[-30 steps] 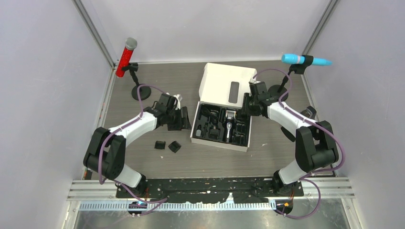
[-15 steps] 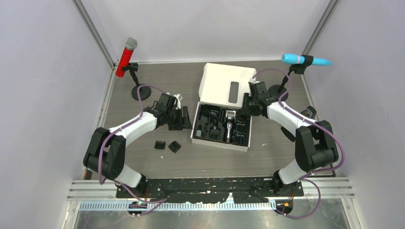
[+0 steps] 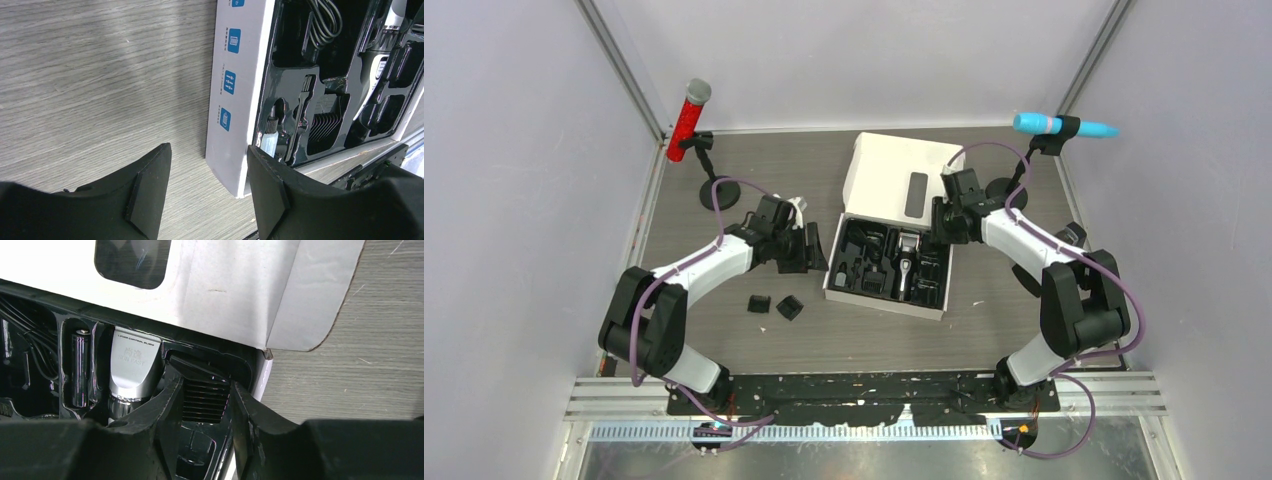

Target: Sort the hair-cutting tools

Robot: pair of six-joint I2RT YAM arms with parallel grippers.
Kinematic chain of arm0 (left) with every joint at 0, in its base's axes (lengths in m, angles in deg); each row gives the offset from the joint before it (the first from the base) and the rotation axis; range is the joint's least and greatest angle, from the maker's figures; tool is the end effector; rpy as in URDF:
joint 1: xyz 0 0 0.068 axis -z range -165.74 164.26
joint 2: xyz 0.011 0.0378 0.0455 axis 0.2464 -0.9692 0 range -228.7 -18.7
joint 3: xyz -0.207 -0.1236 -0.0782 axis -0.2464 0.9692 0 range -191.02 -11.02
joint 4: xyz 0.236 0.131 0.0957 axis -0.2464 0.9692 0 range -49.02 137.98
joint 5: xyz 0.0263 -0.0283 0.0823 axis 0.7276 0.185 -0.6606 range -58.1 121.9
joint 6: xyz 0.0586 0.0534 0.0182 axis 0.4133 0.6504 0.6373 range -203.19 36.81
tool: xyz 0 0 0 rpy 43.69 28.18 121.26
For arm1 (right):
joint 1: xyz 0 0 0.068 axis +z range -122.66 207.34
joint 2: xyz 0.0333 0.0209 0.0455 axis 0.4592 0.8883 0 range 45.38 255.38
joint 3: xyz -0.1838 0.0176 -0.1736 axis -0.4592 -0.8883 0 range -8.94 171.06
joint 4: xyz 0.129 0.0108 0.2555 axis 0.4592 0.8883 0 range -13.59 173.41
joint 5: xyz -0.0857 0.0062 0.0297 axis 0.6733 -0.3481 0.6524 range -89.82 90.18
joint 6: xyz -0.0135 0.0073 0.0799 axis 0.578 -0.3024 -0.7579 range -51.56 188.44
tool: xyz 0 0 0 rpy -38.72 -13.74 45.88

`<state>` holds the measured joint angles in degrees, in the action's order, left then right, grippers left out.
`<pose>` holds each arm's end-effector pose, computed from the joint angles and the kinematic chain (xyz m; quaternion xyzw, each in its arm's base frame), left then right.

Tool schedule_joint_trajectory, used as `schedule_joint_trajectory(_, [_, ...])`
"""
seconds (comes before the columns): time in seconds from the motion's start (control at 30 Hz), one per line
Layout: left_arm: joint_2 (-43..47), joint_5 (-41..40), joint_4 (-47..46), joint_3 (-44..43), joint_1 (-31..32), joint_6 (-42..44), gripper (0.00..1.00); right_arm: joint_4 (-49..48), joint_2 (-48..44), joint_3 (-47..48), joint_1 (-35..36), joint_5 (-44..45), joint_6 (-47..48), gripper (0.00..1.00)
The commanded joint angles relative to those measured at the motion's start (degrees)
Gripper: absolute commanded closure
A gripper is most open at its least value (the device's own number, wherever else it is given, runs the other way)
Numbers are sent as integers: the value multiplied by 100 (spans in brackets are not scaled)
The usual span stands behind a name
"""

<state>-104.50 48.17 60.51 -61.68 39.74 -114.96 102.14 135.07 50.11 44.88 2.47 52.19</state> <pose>0.2990 -0.1643 0.1339 -0.0089 0.9442 -0.2622 0.1991 0.3468 0.1068 0.1503 -0.0051 0.9571 0.0658 0.2822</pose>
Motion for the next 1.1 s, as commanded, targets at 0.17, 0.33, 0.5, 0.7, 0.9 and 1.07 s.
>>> schedule_joint_trajectory(0.17, [81, 144, -191, -32, 36, -70, 41, 390, 96, 259, 110, 371, 112, 50])
schedule_joint_trajectory(0.33, [100, 139, -186, -24, 36, -70, 41, 365, -36, 312, 163, 339, 73, 41])
schedule_joint_trajectory(0.5, [124, 139, -185, -11, 37, -75, 41, 351, -340, 263, 194, 564, -1, 41])
schedule_joint_trajectory(0.7, [144, 159, -186, -14, 37, -92, 41, 318, -690, 177, 240, 749, -66, 43])
schedule_joint_trajectory(0.9, [149, 157, -187, -14, 37, -100, 41, 347, -766, 212, 261, 456, -52, 50])
schedule_joint_trajectory(1.07, [137, 174, -186, -23, 52, -105, 41, 285, -649, 165, 306, 271, -54, 58])
